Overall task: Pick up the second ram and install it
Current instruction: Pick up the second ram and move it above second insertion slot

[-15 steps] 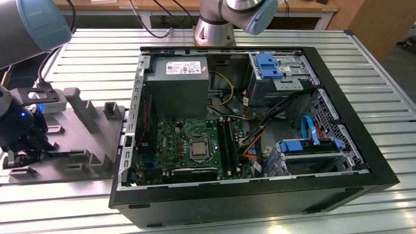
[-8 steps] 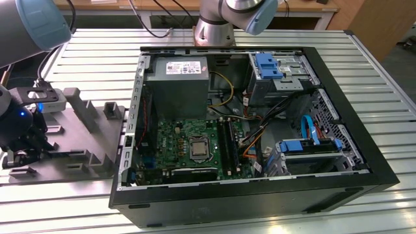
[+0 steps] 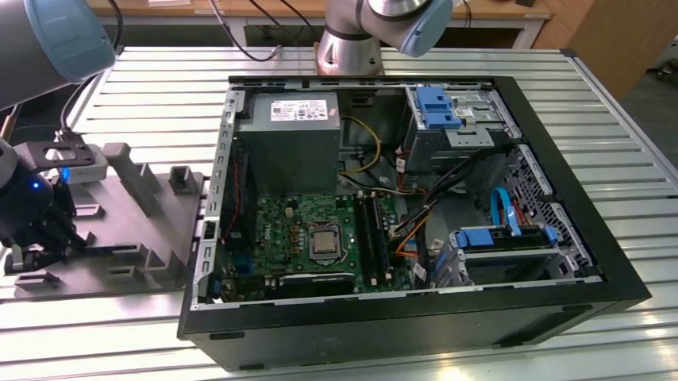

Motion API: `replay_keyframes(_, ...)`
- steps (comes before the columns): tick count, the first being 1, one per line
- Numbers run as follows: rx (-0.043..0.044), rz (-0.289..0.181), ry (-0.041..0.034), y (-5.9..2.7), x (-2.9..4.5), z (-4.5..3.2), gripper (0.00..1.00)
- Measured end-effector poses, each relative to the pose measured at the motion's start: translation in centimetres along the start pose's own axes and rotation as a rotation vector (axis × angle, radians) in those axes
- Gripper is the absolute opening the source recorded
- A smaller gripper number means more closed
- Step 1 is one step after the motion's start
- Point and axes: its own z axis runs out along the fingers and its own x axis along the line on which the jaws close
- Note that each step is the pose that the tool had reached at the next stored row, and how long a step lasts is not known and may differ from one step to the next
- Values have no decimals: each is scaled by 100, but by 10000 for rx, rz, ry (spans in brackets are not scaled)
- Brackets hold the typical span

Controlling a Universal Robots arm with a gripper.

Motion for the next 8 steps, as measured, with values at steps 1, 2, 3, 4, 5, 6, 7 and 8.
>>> replay_keyframes(1, 2, -1, -1, -1, 4, 1, 19)
replay_keyframes(2, 1, -1, -1, 0, 5, 1, 19)
replay_keyframes(3, 2, 0, -1, 0, 5, 1, 19)
replay_keyframes(4, 2, 0, -1, -1, 5, 1, 19)
replay_keyframes(5, 2, 0, -1, -1, 5, 1, 19)
replay_keyframes(6, 2, -1, 1, -1, 6, 1, 19)
replay_keyframes(7, 2, -1, 1, -1, 6, 1, 19)
replay_keyframes(8, 1, -1, 2, -1, 6, 1, 19)
